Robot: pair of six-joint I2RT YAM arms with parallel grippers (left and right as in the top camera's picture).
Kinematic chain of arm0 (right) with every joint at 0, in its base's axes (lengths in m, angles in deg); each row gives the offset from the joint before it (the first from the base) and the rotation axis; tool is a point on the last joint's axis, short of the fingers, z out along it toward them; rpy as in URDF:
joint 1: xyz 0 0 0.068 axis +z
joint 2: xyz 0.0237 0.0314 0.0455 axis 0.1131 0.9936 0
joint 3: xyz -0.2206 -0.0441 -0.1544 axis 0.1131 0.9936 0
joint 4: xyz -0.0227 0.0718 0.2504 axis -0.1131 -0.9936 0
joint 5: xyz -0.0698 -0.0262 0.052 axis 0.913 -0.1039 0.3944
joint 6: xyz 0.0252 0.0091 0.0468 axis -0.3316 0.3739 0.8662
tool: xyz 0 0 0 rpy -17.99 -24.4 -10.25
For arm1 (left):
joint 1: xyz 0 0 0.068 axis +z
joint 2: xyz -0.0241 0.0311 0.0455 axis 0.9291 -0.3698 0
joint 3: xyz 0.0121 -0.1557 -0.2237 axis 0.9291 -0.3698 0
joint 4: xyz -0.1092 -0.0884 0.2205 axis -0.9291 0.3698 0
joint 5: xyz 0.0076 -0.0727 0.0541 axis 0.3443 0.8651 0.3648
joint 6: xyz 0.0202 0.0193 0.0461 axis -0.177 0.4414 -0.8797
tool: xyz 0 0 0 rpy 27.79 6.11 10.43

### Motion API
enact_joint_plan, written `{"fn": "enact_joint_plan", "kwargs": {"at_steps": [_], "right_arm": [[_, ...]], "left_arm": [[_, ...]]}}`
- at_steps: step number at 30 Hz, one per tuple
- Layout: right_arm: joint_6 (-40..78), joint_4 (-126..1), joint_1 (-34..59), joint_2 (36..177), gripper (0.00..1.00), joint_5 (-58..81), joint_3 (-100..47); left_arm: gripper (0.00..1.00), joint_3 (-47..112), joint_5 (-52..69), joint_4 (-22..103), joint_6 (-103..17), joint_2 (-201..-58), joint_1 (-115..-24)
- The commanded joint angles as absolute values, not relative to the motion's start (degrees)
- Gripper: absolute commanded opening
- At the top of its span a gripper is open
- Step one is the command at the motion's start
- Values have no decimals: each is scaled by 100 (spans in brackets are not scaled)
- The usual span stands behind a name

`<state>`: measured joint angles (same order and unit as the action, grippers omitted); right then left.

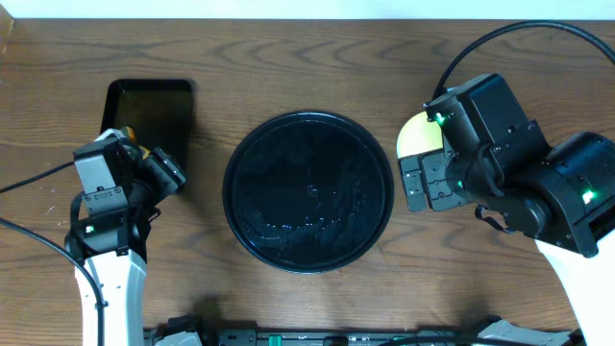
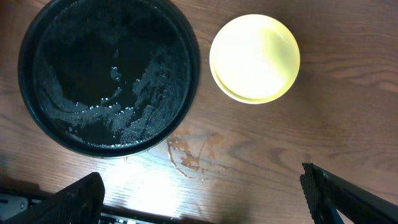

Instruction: Clean dirty plates on tray and stack at the side

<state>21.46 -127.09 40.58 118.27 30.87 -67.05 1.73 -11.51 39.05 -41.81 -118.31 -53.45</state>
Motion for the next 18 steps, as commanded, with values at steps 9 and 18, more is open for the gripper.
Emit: {"fn": "enact_joint_plan", "kwargs": {"at_steps": [9,18], "right_arm": [[2244,-12729,4106,11829,99,3122,-6709],[1923,-12731,4102,11812,99,3170,-6709]], "left_arm": [[78,237,-1075,3933,-4131,-11851,-5336],[78,237,-1075,3933,-4131,-11851,-5336]]}}
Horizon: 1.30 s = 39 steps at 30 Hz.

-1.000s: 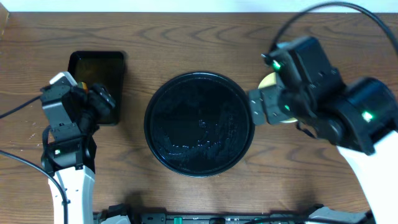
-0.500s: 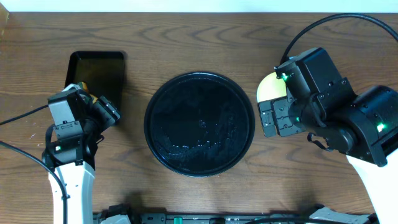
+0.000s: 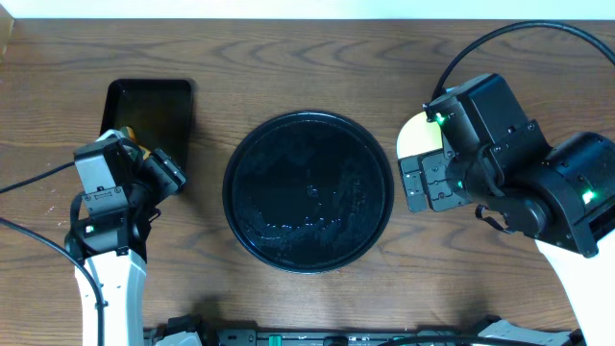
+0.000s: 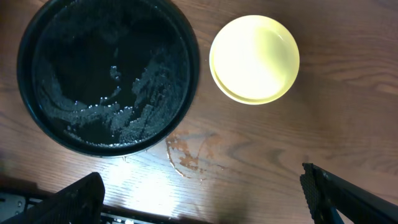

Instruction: Clean dirty plates on tray and stack at the side

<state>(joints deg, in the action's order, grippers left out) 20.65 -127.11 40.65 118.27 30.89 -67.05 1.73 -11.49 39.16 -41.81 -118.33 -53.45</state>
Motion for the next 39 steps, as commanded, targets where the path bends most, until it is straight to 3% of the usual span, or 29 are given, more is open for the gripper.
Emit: {"fn": "enact_joint_plan", "kwargs": {"at_steps": [1,12,18,26,39], "right_arm": [[1923,-12731,4100,11812,99,3170,-6709],[1757,-11951,3929,11095,99,3366,-5971],[1566,-10095,3284,9785,99,3163,-3518],[773,-6937,1990,7508,99,1502,-36],[786,-3761,1243,4920,99,1358,3332]], "left_arm": [[78,237,-1077,3933,-4131,-11851,-5336],[78,237,-1075,3933,-4131,-11851,-5336],[78,237,-1075,3933,-4131,-11851,-5336],[79,237,-1075,3933,-4131,-11851,-5336],[78,237,-1075,3933,-4131,-11851,-5336]]}}
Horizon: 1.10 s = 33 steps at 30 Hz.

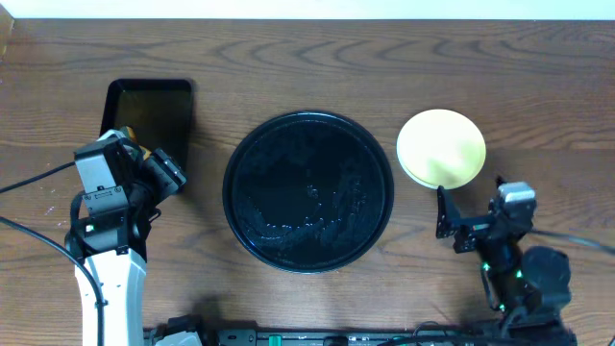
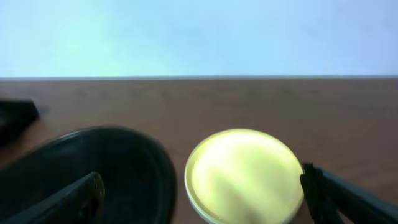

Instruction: Clean dirty plates on tray and stack at the side

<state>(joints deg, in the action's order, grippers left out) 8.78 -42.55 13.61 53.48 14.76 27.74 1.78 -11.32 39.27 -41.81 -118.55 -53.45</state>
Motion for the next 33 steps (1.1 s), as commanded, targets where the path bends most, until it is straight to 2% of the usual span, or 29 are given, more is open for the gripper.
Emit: {"fn": "enact_joint_plan", "kwargs": {"at_steps": [1,7,10,25,29,33], "right_arm": [[786,-3512,1243,4791,99,1360,3528],[804,-2296,1188,4234,99,1364,4451],[1009,-2076,1031,4098,99,1369,4722],[1101,-3435,598,3606,99,2131,4711],[360,-3431,600,3606,99,2114,4711],[109,-3442,600,3606,99,2059,4711]], "left_arm": [[78,237,-1075,3933,-4131,-11851,-5336],[78,237,-1075,3933,-4131,-11851,-5336],[78,237,-1075,3933,-4131,-11851,-5336],[79,237,-1075,3933,-4131,-11851,-5336],[79,237,-1075,3933,-4131,-11851,-5336],[79,237,-1075,3933,-4131,-11851,-5336]]}}
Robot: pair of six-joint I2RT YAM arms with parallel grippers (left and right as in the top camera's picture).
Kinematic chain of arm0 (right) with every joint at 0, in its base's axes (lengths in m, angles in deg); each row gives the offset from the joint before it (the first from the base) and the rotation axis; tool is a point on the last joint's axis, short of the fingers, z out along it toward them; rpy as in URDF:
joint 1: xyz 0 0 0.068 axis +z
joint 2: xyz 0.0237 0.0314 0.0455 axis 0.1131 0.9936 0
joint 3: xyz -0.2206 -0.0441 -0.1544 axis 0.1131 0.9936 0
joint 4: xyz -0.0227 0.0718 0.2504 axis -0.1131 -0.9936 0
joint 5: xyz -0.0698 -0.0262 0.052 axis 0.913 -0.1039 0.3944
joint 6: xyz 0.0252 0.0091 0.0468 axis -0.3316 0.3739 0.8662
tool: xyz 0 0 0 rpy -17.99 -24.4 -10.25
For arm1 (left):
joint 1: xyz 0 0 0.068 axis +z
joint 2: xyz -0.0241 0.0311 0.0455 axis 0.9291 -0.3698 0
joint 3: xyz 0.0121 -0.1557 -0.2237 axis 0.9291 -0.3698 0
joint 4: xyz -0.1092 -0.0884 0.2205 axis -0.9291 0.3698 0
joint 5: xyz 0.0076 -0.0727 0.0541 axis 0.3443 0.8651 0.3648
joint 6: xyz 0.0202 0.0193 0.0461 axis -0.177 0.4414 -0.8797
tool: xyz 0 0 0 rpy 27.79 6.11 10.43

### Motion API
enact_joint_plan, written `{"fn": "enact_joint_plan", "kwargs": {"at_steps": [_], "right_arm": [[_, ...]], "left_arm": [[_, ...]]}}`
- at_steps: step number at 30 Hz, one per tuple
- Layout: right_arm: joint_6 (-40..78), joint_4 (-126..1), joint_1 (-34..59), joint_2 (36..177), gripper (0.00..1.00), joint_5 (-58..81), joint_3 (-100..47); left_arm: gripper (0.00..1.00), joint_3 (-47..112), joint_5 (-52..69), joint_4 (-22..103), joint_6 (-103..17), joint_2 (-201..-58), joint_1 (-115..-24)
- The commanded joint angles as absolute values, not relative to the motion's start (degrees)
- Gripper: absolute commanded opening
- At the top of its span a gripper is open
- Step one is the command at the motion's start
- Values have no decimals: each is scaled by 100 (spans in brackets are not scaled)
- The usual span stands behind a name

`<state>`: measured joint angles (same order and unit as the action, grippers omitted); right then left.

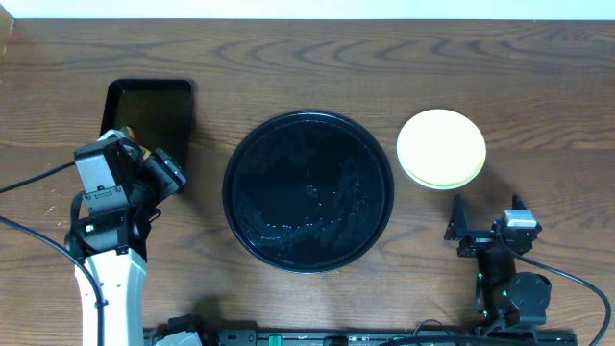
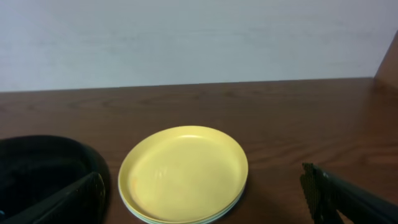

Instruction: Clean dirty plates on tray and stack at the side

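Note:
A stack of yellow plates (image 1: 441,147) (image 2: 184,172) rests on the wood table, right of the round black tray (image 1: 308,191) (image 2: 43,168). The tray holds only water droplets, no plates. My right gripper (image 1: 486,231) (image 2: 202,199) sits low at the table's front right, open and empty, facing the stack from the near side. At the left, my left gripper (image 1: 165,171) points toward a black rectangular bin (image 1: 149,111); something yellow shows at its fingers, and their state is unclear.
The black rectangular bin stands at the back left. A pale wall rises behind the table's far edge. Bare wood table (image 1: 317,58) surrounds the tray and the plate stack.
My right arm has drawn back a little farther toward the front edge and sits lower. The plates, tray and left arm are where they were.
My right gripper first hovered high over the yellow plates beside the tray, open, looking straight down. It then stood low near the table's front right, facing the stack. Now it is farther back. The left arm never moved.

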<state>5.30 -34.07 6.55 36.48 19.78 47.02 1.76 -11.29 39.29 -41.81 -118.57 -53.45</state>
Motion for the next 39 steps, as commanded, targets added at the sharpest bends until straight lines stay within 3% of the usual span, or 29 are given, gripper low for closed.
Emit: {"fn": "enact_joint_plan", "kwargs": {"at_steps": [1,39], "right_arm": [[115,-3442,600,3606,99,2053,4711],[124,-3431,605,3606,99,2011,4711]], "left_arm": [[78,237,-1075,3933,-4131,-11851,-5336],[79,237,-1121,4182,-4151,-11855,-5358]]}}
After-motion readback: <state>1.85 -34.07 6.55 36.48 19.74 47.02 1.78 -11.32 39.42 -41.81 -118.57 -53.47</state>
